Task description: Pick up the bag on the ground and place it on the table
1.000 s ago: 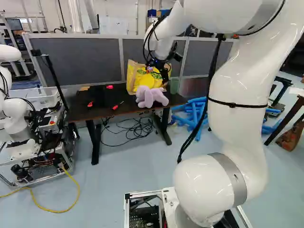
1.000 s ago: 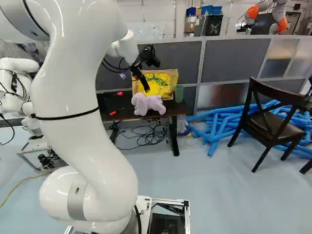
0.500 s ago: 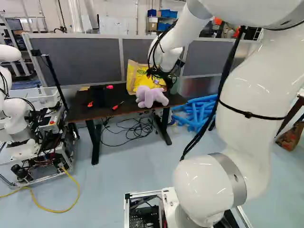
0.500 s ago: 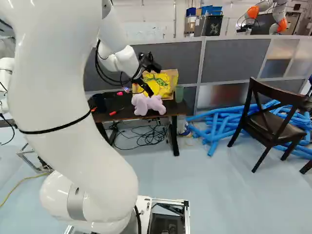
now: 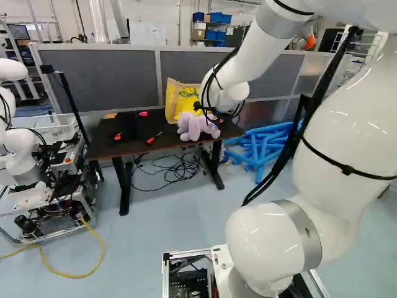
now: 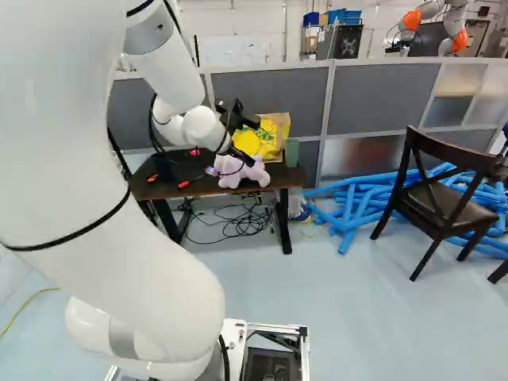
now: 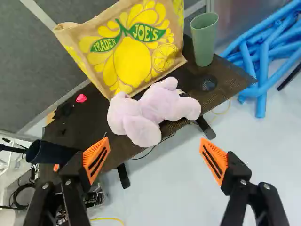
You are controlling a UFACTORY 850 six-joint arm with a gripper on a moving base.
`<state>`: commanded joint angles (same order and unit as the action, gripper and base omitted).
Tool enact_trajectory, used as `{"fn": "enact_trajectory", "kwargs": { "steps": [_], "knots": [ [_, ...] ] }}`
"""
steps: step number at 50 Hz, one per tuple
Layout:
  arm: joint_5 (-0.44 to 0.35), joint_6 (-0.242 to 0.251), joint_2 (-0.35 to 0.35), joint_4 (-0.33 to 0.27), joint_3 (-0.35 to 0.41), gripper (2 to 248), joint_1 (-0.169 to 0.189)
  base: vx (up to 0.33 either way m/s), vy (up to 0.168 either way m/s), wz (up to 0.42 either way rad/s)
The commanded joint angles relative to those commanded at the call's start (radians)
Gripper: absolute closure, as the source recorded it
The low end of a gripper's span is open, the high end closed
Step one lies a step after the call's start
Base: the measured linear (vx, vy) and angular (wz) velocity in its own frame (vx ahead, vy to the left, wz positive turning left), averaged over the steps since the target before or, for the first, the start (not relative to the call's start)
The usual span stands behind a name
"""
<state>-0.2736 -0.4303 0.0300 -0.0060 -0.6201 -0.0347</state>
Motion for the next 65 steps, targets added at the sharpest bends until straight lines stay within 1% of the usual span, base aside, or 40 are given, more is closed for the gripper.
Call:
{"fn": "enact_trajectory", "kwargs": {
  "steps": [15,32,48,65],
  "knots": [
    [-0.163,0.117,0.068,0.002,0.145,3,0.009,0.000,0.000,0.000],
    [-0.315,0.226,0.131,0.003,0.280,3,0.018,0.000,0.000,0.000],
    [-0.428,0.307,0.178,0.004,0.380,3,0.025,0.000,0.000,0.000],
    [-0.518,0.372,0.215,0.005,0.460,3,0.030,0.000,0.000,0.000]
  ]
}}
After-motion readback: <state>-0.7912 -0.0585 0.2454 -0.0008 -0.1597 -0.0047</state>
